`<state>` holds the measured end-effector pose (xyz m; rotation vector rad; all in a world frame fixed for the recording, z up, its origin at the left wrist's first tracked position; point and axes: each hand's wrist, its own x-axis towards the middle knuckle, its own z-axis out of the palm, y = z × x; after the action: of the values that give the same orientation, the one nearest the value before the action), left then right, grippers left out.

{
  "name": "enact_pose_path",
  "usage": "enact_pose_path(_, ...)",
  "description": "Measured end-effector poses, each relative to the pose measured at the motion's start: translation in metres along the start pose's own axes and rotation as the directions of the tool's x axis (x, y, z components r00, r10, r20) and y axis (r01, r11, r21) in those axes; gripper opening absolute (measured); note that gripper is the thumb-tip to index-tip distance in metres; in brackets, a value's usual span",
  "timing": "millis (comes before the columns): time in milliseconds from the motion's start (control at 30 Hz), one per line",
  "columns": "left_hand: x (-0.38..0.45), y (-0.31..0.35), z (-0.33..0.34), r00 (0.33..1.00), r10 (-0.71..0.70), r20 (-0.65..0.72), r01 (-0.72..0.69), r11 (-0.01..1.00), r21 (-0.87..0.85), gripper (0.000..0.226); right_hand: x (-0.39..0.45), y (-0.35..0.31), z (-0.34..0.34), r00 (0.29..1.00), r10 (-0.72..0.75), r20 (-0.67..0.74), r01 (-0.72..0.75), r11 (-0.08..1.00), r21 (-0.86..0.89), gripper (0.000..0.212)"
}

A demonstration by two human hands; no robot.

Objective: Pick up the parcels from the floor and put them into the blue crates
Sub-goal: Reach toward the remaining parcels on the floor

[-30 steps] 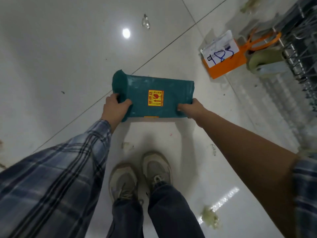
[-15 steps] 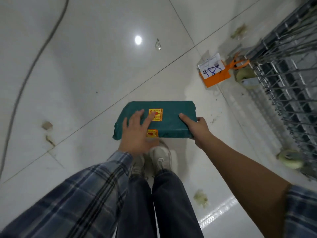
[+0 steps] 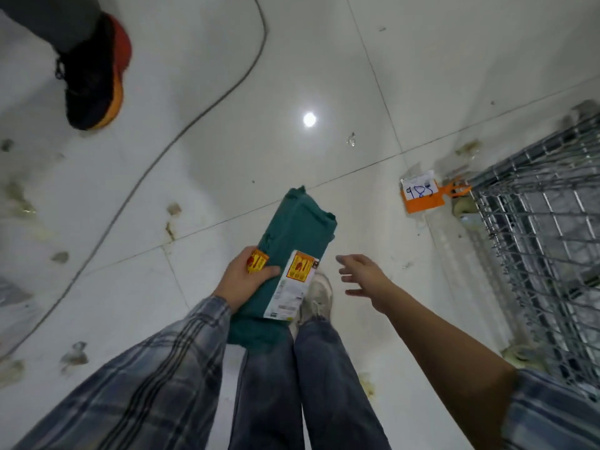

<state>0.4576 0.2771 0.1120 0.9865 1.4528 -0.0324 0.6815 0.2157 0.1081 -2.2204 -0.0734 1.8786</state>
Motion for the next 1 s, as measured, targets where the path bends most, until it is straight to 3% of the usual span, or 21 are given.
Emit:
enact_pose_path(67,-0.023,-0.002,-0.015,0.993,-0.116,-0.013,0.107,0.949,-0.297,0.031,-0.017,0.000,0.013,0.987,-0.068,0.143,0.088,0.986,-0.141,0.066)
enact_pose_path(133,-0.047,-0.006,-0.027,0.984,-0.177,0.004,0.157,0.858,-0.490,0.031,-0.035,-0.004,0.030,0.950,-0.071,0.304,0.129,0.976,-0.174,0.073)
enact_pose_path(200,-0.067,-0.017,-0.033,0.980,-0.201,-0.003,0.156,0.771,-0.617,0.029,-0.050,-0.006,0.051,0.902,-0.049,0.430,0.139,0.974,-0.179,0.069)
enact_pose_path(300,-0.089,-0.042,-0.036,0.971,-0.235,-0.029,0.141,0.670,-0.729,0.041,-0.064,-0.004,0.080,0.868,-0.038,0.495,0.153,0.969,-0.194,0.063)
enact_pose_path(400,-0.108,-0.069,-0.037,0.964,-0.254,-0.072,0.103,0.612,-0.784,0.055,-0.071,0.001,0.104,0.861,-0.047,0.507,0.185,0.956,-0.226,0.059)
enact_pose_path(533,-0.133,-0.110,-0.028,0.948,-0.304,-0.090,0.111,0.585,-0.804,0.053,-0.078,0.023,0.136,0.861,-0.035,0.508,0.217,0.928,-0.304,0.061)
enact_pose_path(633,-0.157,-0.152,-0.031,0.909,-0.363,-0.202,0.045,0.569,-0.821,0.061,-0.090,0.048,0.161,0.845,0.016,0.534,0.216,0.904,-0.368,0.055)
enact_pose_path(767,-0.212,-0.220,-0.051,0.830,-0.480,-0.284,-0.123,0.339,-0.933,0.054,-0.119,0.093,0.203,0.797,0.183,0.576,0.247,0.771,-0.587,0.059)
enact_pose_path(867,-0.262,-0.270,-0.066,0.802,-0.532,-0.270,-0.170,0.230,-0.958,0.044,-0.149,0.123,0.244,0.750,0.292,0.593,0.301,0.648,-0.699,0.054)
enact_pose_path(933,-0.295,-0.300,-0.071,0.764,-0.586,-0.272,-0.244,0.128,-0.961,0.048,-0.167,0.146,0.273,0.755,0.275,0.595,0.367,0.575,-0.731,0.057)
enact_pose_path(1000,-0.326,-0.326,-0.076,0.692,-0.657,-0.299,-0.371,0.032,-0.928,0.045,-0.181,0.169,0.301,0.792,0.149,0.592,0.477,0.454,-0.752,0.071)
